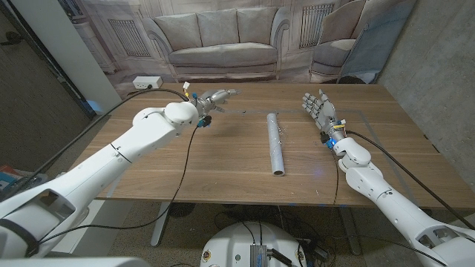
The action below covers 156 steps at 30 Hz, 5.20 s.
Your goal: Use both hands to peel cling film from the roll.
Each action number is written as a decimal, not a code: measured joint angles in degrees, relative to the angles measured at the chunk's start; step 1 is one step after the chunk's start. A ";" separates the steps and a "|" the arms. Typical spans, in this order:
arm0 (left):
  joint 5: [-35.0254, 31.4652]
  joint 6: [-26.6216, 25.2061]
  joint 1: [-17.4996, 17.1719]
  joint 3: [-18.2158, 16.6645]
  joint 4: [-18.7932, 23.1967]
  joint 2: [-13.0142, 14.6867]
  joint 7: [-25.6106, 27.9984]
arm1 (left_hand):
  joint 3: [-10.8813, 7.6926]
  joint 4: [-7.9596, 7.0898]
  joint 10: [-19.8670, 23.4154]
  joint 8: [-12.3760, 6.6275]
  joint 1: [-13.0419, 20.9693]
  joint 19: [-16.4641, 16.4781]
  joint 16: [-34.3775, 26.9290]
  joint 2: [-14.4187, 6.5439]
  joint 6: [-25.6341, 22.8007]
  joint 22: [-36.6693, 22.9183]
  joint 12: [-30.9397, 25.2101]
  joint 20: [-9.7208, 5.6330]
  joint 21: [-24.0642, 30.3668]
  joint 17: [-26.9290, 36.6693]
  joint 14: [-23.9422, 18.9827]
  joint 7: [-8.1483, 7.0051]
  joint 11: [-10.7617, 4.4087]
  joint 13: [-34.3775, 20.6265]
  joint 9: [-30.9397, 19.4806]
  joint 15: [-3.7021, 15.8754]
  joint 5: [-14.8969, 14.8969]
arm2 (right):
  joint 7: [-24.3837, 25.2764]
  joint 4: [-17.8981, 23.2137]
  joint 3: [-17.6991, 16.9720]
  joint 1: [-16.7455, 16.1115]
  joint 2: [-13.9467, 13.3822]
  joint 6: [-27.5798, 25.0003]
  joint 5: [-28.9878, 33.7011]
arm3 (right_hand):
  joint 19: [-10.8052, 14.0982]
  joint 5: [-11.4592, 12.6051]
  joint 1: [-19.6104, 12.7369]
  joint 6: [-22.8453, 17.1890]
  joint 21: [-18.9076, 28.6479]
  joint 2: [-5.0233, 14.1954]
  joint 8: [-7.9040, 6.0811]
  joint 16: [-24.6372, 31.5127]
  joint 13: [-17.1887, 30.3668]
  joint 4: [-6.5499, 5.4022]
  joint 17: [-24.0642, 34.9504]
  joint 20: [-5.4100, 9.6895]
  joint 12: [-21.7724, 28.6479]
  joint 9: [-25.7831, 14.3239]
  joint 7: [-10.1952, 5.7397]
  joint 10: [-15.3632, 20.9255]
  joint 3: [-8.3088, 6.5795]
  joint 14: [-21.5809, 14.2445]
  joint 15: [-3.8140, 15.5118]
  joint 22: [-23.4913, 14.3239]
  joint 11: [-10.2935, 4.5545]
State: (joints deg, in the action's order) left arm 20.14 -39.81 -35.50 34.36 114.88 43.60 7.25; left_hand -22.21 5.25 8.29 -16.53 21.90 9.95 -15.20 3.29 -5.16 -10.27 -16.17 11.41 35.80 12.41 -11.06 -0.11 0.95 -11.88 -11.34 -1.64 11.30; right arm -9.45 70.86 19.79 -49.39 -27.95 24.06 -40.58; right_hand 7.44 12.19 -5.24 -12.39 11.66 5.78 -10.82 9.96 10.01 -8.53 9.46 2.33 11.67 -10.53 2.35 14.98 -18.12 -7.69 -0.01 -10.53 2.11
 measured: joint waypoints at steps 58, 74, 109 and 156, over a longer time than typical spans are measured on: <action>18.80 -39.62 48.39 36.50 -13.33 -14.01 -7.96 | 1.57 0.28 4.38 0.28 -0.48 10.21 -0.99 2.54 -2.84 0.14 -0.85 0.17 1.13 -0.17 -6.76 2.47 2.33 0.02 -0.27 -0.81 0.00 | -16.26 -13.78 -2.24 4.34 4.13 7.93 -6.40 | 0.40 0.00 0.00 -0.30 0.00 0.00 0.00 0.00 0.00 0.15 -0.01 -0.39 0.00 0.01 -0.31 0.81 -0.47 -0.62 0.01 0.00 -0.20; 12.82 -35.56 60.02 51.49 -25.82 -22.95 -24.76 | 1.40 0.92 5.10 0.14 1.49 11.75 -0.99 2.41 -4.51 0.13 -0.85 0.48 1.13 -0.16 -7.27 2.85 2.22 0.03 -0.26 -0.29 0.00 | -19.54 -17.28 -3.71 5.40 5.35 9.54 -8.12 | 0.40 0.00 0.00 -0.92 0.00 0.00 0.00 0.00 0.00 0.15 -0.01 -0.39 0.00 0.01 -0.30 0.81 -0.95 -0.91 0.31 0.00 -0.19; -7.83 -22.56 64.31 66.98 -54.43 -44.10 -58.13 | 1.16 1.15 8.08 -0.65 3.22 14.53 -0.66 1.89 -8.67 0.41 -1.29 0.15 0.34 -0.15 -9.86 3.59 2.15 0.03 -0.25 0.45 0.00 | -22.34 -18.26 -6.32 4.89 5.93 12.37 -10.32 | 0.40 0.00 0.00 -0.91 0.00 0.00 0.00 0.00 0.00 0.38 -0.01 -0.39 0.00 0.01 -0.31 1.11 -1.17 -1.22 -0.01 0.00 -0.50; -39.17 2.78 50.98 59.04 -93.39 -66.95 -65.75 | -0.70 1.54 15.15 -2.33 6.63 20.03 -0.99 -1.53 -17.79 0.40 -3.13 -0.86 -0.66 -0.15 -15.45 5.12 1.40 0.04 -0.24 1.97 -0.33 | -34.28 -28.83 -11.56 7.21 8.06 14.25 -15.90 | 0.40 0.00 0.00 -1.45 0.00 0.00 0.00 0.00 0.00 0.39 -0.01 -0.39 0.00 0.01 -0.22 1.75 -1.18 -1.46 0.23 0.00 -0.31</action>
State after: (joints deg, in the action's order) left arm -19.02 -37.03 15.49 93.40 21.49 -23.35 -58.50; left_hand -22.90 6.80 23.44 -18.87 28.53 29.99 -16.19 1.76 -22.95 -9.88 -19.30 10.55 35.13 12.26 -26.50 5.01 2.35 -11.84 -11.58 0.33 10.97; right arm -43.73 42.03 8.22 -42.18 -19.88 38.31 -56.48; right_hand 7.83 12.19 -5.24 -13.84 11.66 5.78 -10.82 9.95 10.01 -8.13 9.46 1.95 11.67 -10.52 2.14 16.73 -19.29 -9.14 0.22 -10.53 1.80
